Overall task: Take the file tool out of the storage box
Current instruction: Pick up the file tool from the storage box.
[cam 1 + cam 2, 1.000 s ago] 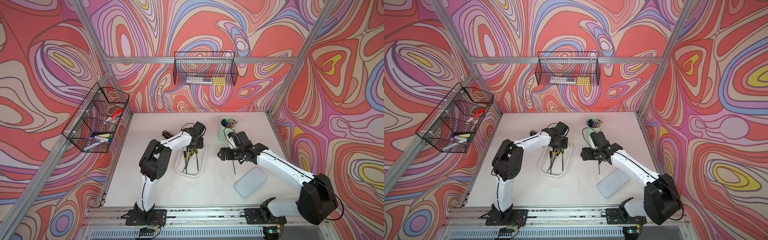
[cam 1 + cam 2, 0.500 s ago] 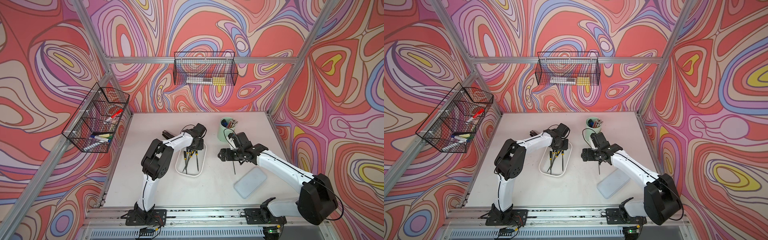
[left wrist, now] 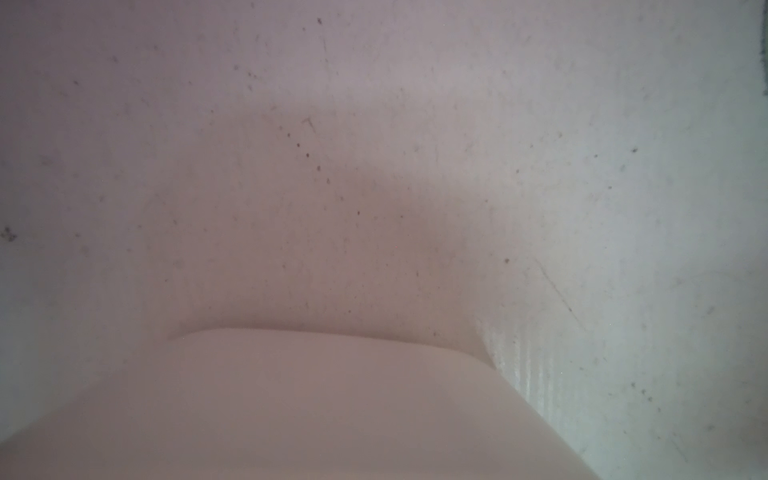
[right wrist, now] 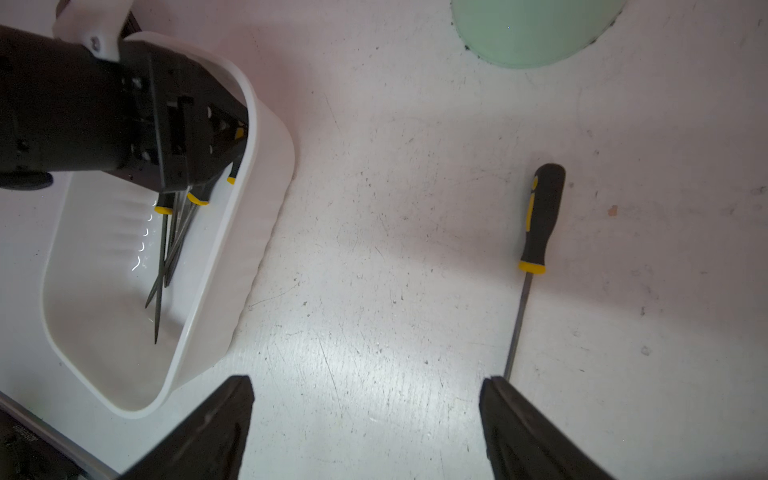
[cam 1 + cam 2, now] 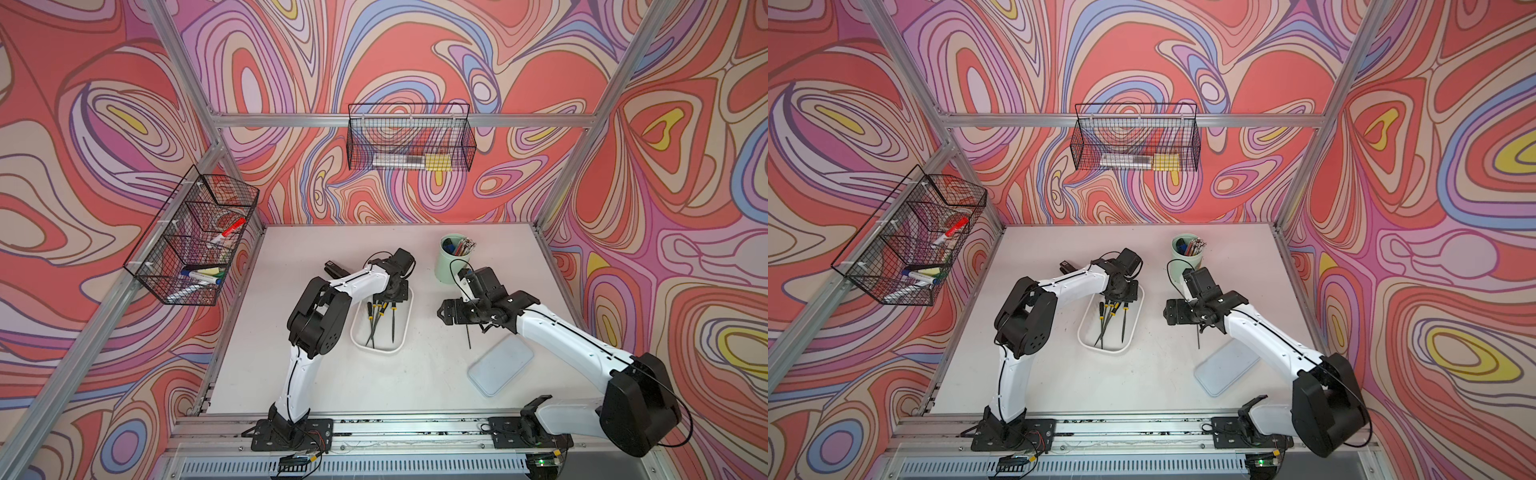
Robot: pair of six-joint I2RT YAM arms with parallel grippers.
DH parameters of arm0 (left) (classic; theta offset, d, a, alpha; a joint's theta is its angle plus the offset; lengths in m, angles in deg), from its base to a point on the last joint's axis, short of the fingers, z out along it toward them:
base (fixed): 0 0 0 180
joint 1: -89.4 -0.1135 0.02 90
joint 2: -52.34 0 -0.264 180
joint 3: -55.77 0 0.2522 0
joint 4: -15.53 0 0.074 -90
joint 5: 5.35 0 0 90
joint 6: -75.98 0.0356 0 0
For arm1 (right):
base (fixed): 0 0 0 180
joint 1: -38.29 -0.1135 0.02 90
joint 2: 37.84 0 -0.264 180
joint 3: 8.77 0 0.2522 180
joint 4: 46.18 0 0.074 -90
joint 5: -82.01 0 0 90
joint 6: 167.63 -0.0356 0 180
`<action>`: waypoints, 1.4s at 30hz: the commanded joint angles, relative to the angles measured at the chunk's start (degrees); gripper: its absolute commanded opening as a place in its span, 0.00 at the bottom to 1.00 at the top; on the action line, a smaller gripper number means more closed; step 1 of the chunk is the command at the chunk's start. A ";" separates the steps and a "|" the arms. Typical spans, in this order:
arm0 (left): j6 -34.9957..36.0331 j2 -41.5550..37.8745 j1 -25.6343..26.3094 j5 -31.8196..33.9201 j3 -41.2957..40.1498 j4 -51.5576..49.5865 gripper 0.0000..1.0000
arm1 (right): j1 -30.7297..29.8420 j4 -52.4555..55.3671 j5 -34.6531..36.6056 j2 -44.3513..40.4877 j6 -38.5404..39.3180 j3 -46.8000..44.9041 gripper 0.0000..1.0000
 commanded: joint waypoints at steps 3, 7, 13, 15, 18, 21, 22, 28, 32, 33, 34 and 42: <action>-0.09 -2.45 0.53 -0.19 -1.06 -0.52 0.19 | 0.16 -1.50 -0.32 -1.90 0.27 -1.37 0.87; -0.35 -8.73 -0.42 -3.68 -4.17 3.87 0.19 | 0.15 -4.47 -6.24 -3.51 -0.37 -2.81 0.86; -3.92 -17.97 -2.97 -12.86 -10.06 11.84 0.16 | 0.15 -14.36 -19.32 -6.80 -6.25 -6.25 0.78; -5.52 -20.51 -3.51 -14.92 -11.69 14.10 0.15 | 0.13 -18.07 -22.60 -7.32 -8.56 -7.42 0.74; -8.20 -23.53 -4.15 -16.31 -13.57 16.72 0.15 | 0.15 -22.62 -25.68 -7.10 -11.21 -8.70 0.68; -11.48 -25.79 -4.18 -16.56 -15.49 19.83 0.16 | 0.08 -29.48 -29.85 -5.91 -14.81 -10.89 0.58; -12.25 -26.28 -4.18 -16.59 -16.03 20.76 0.16 | 0.05 -31.35 -30.87 -5.34 -15.77 -11.36 0.56; -14.74 -26.69 -4.13 -15.90 -16.81 20.83 0.15 | -0.90 -34.41 -31.76 -3.31 -16.63 -10.80 0.50; -15.72 -25.97 -4.18 -16.91 -16.91 21.23 0.14 | -1.20 -34.66 -32.09 -0.84 -15.86 -9.38 0.45; -15.82 -25.81 -4.14 -17.11 -16.82 21.28 0.14 | -1.21 -34.66 -32.04 -0.23 -15.64 -9.06 0.44; -15.98 -25.79 -4.10 -17.32 -16.82 21.28 0.14 | -1.34 -34.65 -31.71 0.43 -15.46 -8.75 0.43; -15.30 -25.35 -4.15 -17.62 -15.59 19.89 0.13 | -2.13 -34.66 -32.45 6.05 -13.66 -5.33 0.36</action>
